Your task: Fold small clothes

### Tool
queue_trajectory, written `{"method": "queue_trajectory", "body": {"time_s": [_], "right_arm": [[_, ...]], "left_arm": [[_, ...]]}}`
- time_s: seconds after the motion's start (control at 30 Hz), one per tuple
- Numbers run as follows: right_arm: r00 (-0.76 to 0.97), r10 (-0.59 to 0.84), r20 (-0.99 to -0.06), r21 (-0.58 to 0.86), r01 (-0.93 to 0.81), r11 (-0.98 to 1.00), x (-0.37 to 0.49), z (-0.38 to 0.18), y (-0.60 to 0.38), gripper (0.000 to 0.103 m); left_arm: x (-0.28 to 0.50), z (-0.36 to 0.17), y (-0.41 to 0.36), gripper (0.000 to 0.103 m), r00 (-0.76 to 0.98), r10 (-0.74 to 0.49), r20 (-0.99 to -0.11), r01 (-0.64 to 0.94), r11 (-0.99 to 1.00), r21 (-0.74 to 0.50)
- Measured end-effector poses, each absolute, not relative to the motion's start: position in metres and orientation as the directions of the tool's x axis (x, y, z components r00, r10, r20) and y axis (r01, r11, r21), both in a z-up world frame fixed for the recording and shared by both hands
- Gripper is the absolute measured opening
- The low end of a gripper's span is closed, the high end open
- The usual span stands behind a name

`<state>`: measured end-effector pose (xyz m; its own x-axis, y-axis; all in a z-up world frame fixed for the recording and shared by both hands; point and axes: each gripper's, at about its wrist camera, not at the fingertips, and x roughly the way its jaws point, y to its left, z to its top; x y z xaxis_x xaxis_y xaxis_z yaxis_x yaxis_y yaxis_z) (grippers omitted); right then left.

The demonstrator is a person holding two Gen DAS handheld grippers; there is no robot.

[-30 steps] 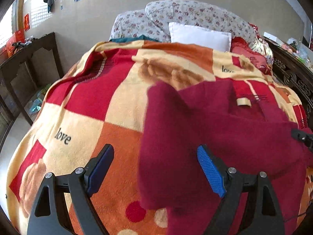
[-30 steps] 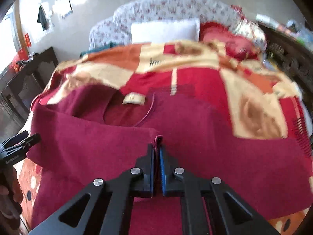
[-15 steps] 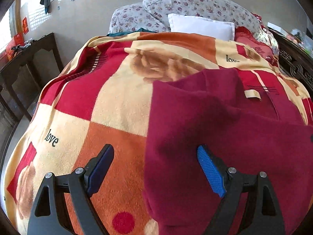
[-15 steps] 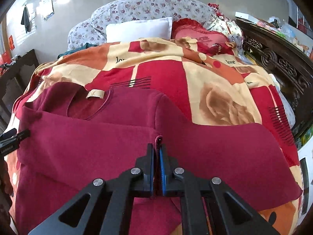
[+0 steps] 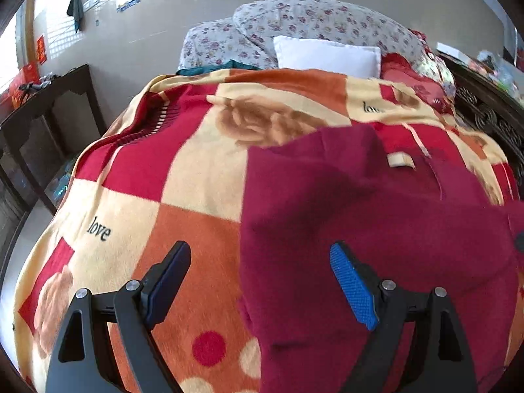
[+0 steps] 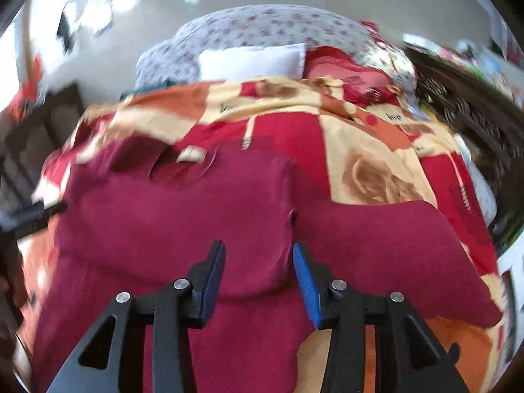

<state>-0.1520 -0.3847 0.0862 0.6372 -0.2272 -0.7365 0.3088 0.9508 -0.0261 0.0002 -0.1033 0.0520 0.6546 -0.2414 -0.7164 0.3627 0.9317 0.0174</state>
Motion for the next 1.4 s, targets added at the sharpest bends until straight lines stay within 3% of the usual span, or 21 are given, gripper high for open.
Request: {"method": "queue_trajectory", "body": {"time_s": [0.13,0.27,0.6,0.83,0.9,1.0,1.1,1.2,1.4], "right_arm": [[0.578,-0.273,-0.769,-0.063,0.357,0.932,-0.142,0.060,-0.395,0.037],[0.578,-0.247,-0.778,-0.012,0.379,0.925,-0.145,0.055,-0.406,0.037],[0.659,-0.183,-0.729,0.047,0.316,0.948,-0.139,0.084,-0.381,0.039],[0.605,-0.208,-0.769,0.037,0.367,0.929,-0.100,0.062,-0.404,0.039],[0.615,-0.193,-0.765,0.060,0.366,0.929,-0.095,0.058,-0.411,0.039],[0.618,-0.174,-0.767,0.084,0.365,0.927,-0.101,0.066,-0.409,0.040],[0.635,-0.155,-0.757,0.087,0.332,0.939,-0.117,0.075,-0.397,0.043],[0.643,-0.153,-0.751,0.060,0.297,0.953,-0.133,0.077,-0.381,0.052],[0.603,-0.211,-0.769,-0.014,0.314,0.949,-0.140,0.061,-0.376,0.053]], "left_arm": [[-0.003,0.025,-0.119,0.086,0.629,-0.202,-0.751,0.381,0.922,0.072],[0.001,0.011,-0.122,0.087,0.598,-0.199,-0.777,0.378,0.924,0.055],[0.018,0.047,-0.113,0.087,0.654,-0.210,-0.727,0.306,0.952,0.000],[0.067,0.037,-0.116,0.087,0.638,-0.143,-0.757,0.217,0.976,-0.002],[0.074,0.033,-0.117,0.093,0.635,-0.135,-0.761,0.206,0.979,-0.002],[0.072,0.038,-0.113,0.094,0.645,-0.129,-0.753,0.200,0.980,0.004],[0.056,0.044,-0.108,0.094,0.662,-0.127,-0.739,0.215,0.976,0.025],[0.042,0.047,-0.103,0.094,0.666,-0.141,-0.733,0.231,0.973,0.022],[0.017,0.044,-0.100,0.094,0.666,-0.151,-0.730,0.249,0.968,0.027]]}}
